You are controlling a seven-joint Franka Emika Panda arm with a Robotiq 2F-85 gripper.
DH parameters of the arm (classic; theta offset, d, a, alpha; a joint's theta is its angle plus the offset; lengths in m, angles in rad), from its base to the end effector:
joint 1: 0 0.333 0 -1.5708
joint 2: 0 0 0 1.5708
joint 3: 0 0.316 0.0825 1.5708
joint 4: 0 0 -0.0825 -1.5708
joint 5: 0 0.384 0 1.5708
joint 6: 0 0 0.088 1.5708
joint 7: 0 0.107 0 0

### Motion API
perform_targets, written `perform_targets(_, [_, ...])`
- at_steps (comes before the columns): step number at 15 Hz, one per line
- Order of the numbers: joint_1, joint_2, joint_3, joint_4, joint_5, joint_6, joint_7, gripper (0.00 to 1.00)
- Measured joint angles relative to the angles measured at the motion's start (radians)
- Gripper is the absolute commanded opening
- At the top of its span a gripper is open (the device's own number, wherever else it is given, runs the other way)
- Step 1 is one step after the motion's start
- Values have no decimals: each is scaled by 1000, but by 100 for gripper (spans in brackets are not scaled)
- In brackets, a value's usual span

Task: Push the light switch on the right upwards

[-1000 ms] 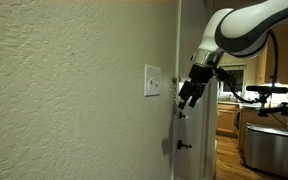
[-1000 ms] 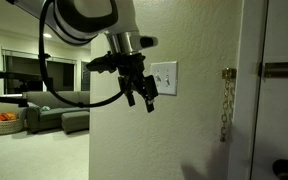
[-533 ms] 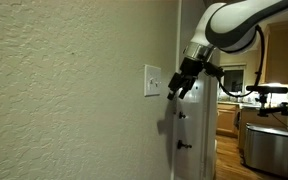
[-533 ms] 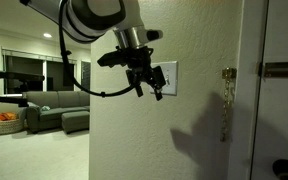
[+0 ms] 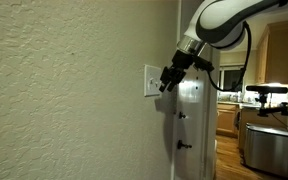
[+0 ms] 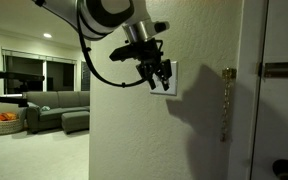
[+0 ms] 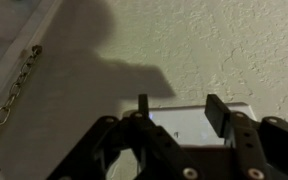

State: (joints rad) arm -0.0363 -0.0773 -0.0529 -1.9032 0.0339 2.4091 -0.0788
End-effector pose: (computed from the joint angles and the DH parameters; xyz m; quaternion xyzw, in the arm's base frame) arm 0.5803 -0.0527 0.5964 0.9576 -0.0143 0.2877 0.0077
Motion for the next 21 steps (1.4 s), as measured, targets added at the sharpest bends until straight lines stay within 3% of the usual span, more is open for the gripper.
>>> perform_targets(7, [-1,25,0,52,-1,54,-8,49])
perform_targets(9, [-1,34,0,70,-1,60,-16,46])
perform_targets(11, [-1,41,0,83,-1,63,-22,21])
perform_targets(12, [-1,43,0,87,-1,63,-23,20])
perform_targets(15, [-1,47,0,93,1,63,-26,5])
perform_targets(21, [2,47,6,93,40,55,-33,7])
